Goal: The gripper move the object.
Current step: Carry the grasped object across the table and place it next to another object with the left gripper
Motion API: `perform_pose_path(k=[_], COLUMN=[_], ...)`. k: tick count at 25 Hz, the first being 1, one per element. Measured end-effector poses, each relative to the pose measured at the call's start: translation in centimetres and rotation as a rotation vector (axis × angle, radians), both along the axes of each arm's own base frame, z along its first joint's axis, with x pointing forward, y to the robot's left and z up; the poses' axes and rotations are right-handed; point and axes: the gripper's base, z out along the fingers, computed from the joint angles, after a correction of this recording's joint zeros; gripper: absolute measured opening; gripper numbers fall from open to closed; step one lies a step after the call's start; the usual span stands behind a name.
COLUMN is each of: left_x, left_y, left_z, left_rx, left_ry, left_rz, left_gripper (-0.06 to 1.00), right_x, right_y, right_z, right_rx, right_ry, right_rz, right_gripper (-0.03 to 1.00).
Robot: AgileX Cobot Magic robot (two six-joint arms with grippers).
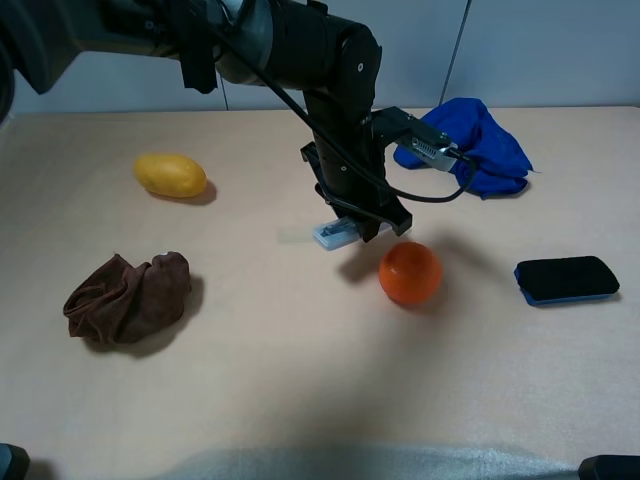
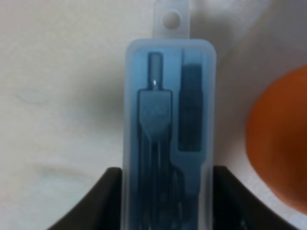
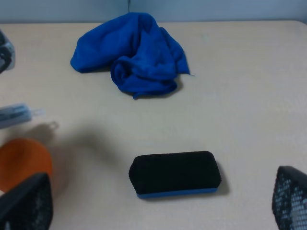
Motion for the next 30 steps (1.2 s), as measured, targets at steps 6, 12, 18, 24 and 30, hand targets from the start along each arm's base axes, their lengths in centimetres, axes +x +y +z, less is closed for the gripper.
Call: perform_pose_path(k=[6,12,18,24,30], left_x=[-0.9,-1.1,-1.1,-1.1,-1.0], left_y=[-0.6,-0.5,-0.4,-0.3,-0.2], left_z=[-1.0,-1.7,-2.1,-2.1,-2.1], left_rx=[0.018,0.033,0.046,0.054,0.071], left_ry=[0.017,0.029,0.042,0.033,0.019], left_rz=[-0.023,-0.028,-0.028,-0.035,-0.044], left_gripper=[0.42,0.42,0.42,0.43,0.69], right_x=[0.0,0.0,0.0,0.0,0.0], right_y=[0.0,0.0,0.0,0.0,0.0], right_z=[0.0,0.0,0.0,0.0,0.0], right_rx=[0.000,0.000,0.000,0.000,0.000], right_ry=[0.000,0.000,0.000,0.000,0.000], right_rz=[0.000,0.000,0.000,0.000,0.000], right_gripper=[0.69,0.69,0.69,0.69,0.69])
